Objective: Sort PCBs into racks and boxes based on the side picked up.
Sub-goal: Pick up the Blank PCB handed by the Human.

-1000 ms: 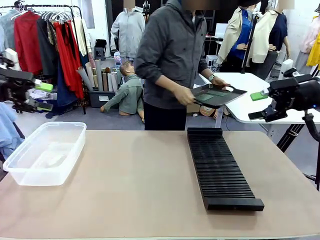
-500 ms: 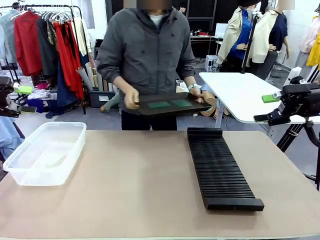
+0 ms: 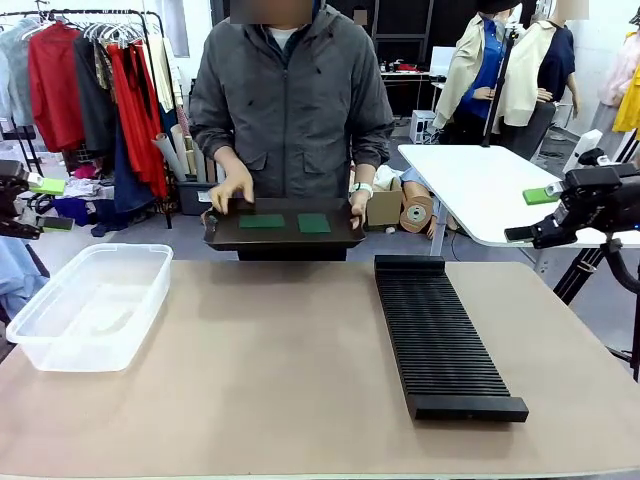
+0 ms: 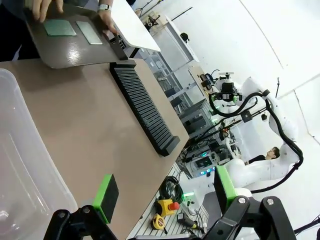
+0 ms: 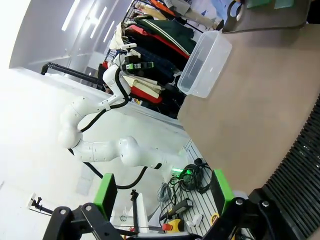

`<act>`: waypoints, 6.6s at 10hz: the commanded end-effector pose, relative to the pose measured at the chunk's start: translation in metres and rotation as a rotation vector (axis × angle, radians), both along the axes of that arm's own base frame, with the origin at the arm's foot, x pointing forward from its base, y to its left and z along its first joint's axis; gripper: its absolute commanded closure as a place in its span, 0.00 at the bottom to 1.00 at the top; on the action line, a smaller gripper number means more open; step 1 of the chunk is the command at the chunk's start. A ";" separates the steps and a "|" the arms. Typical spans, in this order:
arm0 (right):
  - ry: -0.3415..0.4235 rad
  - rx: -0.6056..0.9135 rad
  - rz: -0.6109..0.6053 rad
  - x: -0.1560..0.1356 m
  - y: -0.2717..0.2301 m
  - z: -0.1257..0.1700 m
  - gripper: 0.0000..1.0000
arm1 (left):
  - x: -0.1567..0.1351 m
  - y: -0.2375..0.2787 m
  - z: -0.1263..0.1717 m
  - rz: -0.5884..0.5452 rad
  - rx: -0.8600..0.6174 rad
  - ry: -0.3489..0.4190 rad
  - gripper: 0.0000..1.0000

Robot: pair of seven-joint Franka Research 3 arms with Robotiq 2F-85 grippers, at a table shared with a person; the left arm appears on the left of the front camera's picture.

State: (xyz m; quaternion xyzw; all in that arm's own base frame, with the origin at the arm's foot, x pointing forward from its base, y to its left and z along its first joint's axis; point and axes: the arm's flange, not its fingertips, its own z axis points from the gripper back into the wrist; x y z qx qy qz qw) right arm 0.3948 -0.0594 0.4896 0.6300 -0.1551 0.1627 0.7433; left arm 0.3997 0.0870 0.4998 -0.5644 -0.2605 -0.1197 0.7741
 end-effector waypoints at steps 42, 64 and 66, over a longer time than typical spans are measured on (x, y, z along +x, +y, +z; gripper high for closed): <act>0.121 0.082 -0.058 0.157 0.081 -0.110 0.00 | 0.000 0.002 0.000 0.011 -0.003 0.012 0.00; 0.152 0.174 0.048 0.216 0.279 -0.185 0.00 | 0.000 0.002 0.000 0.011 -0.003 0.012 0.00; 0.159 0.169 0.058 0.220 0.283 -0.183 0.00 | 0.000 0.002 0.000 0.011 -0.003 0.012 0.00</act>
